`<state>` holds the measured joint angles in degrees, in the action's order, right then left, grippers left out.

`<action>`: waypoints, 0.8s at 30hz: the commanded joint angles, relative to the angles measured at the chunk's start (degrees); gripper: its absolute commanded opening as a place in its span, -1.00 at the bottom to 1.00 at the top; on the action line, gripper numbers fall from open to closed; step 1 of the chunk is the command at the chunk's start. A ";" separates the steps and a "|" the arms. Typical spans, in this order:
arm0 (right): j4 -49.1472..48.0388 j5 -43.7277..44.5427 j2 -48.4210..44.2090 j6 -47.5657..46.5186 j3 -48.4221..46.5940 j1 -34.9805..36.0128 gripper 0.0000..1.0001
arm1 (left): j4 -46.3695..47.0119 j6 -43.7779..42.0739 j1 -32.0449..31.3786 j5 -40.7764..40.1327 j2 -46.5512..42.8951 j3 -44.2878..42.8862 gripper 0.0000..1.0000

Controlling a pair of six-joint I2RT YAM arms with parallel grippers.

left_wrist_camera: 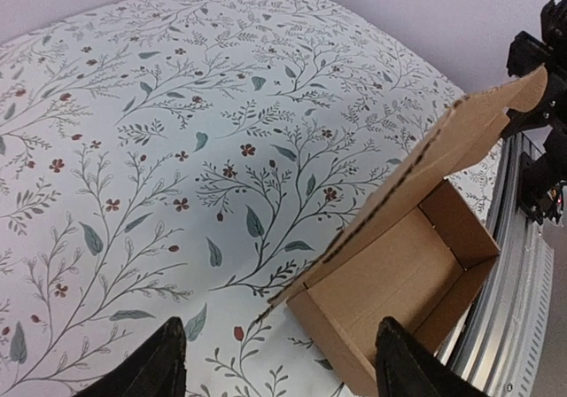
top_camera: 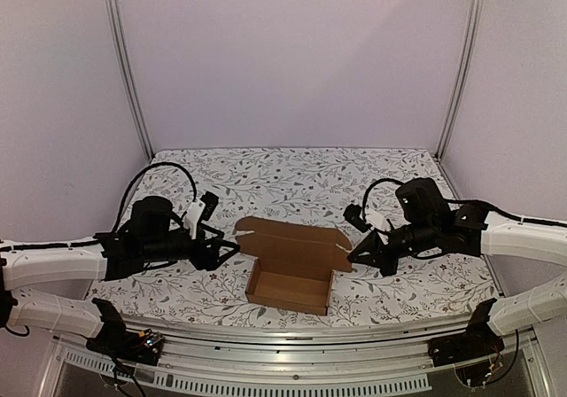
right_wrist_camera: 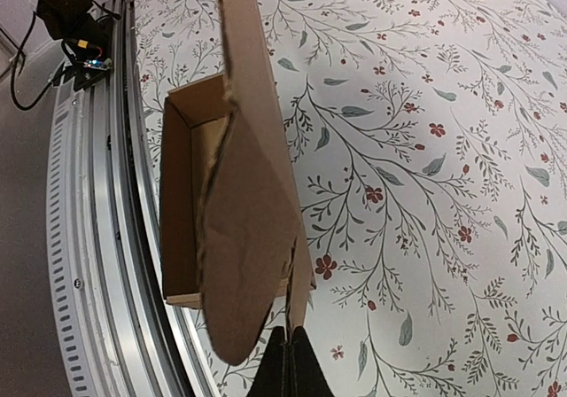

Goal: Fold the paper box

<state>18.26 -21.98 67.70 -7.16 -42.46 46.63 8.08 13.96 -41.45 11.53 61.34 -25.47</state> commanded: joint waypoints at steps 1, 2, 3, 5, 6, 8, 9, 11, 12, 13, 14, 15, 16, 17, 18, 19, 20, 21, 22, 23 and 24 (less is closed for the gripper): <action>0.41 -1.68 -1.75 0.19 0.58 0.78 -1.00 | 3.53 -2.31 0.49 5.26 -0.80 1.63 0.38; 0.44 -2.05 -1.86 0.33 0.58 0.90 -1.00 | 3.65 -2.49 0.49 5.55 -0.79 1.72 0.36; 0.46 -2.28 -1.91 0.38 0.62 1.08 -1.00 | 3.93 -2.61 0.49 5.68 -0.74 1.74 0.34; 0.46 -2.50 -2.11 0.39 0.62 1.48 -1.00 | 4.49 -2.98 0.56 6.22 -0.42 1.68 0.29; 0.45 -2.58 -2.18 0.35 0.62 1.62 -1.00 | 4.65 -3.05 0.58 6.49 -0.37 1.59 0.27; 0.46 -3.05 -2.37 0.47 0.62 1.92 -1.00 | 4.82 -3.29 0.58 6.42 -0.10 1.40 0.25; 0.50 -3.21 -2.52 0.60 0.62 2.09 -1.00 | 4.84 -3.39 0.58 6.45 0.01 1.32 0.25; 0.53 -3.26 -2.87 0.73 0.62 2.30 -1.00 | 5.00 -3.54 0.58 6.85 0.16 1.23 0.22; 0.69 -3.17 -3.04 0.82 0.62 2.35 -1.00 | 5.14 -3.57 0.58 7.25 0.19 1.29 0.21; 0.64 -3.16 -3.34 0.87 0.62 2.34 -1.00 | 5.12 -3.66 0.58 7.52 0.22 1.30 0.18; 0.66 -3.16 -3.51 0.98 0.67 2.45 -1.00 | 5.19 -3.67 0.58 7.84 0.26 1.38 0.15; 0.67 -3.23 -3.66 1.00 0.63 2.48 -1.00 | 5.15 -3.74 0.58 8.22 0.27 1.51 0.10; 0.73 -3.24 -3.79 1.11 0.56 2.54 -1.00 | 5.19 -3.80 0.58 8.58 0.30 1.56 0.03; 0.83 -3.20 -3.84 1.16 0.45 2.54 -1.00 | 5.15 -3.90 0.58 8.98 0.30 1.57 -0.04; 0.89 -3.17 -3.89 1.18 0.37 2.58 -1.00 | 5.09 -3.88 0.58 9.34 0.35 1.57 -0.14; 0.96 -3.16 -4.01 1.26 0.29 2.60 -1.00 | 5.11 -3.90 0.58 9.72 0.43 1.51 -0.22; 0.93 -3.16 -4.06 1.27 0.27 2.64 -1.00 | 5.05 -3.91 0.58 10.12 0.44 1.42 -0.30; 0.96 -3.08 -4.00 1.27 0.27 2.59 -1.00 | 5.06 -3.91 0.58 10.56 0.51 1.35 -0.36; 0.97 -2.92 -3.92 1.27 0.19 2.67 -1.00 | 5.02 -3.81 0.58 11.05 0.45 1.24 -0.42; 0.98 -2.82 -3.82 1.36 0.18 2.74 -1.00 | 5.01 -3.75 0.58 11.46 0.45 1.14 -0.48; 0.94 -2.77 -3.68 1.37 0.12 2.76 -1.00 | 4.97 -3.57 0.58 11.81 0.45 1.01 -0.56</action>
<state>19.07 -24.38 64.86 -6.42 -42.35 48.86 12.62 10.66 -41.39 20.71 61.43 -24.47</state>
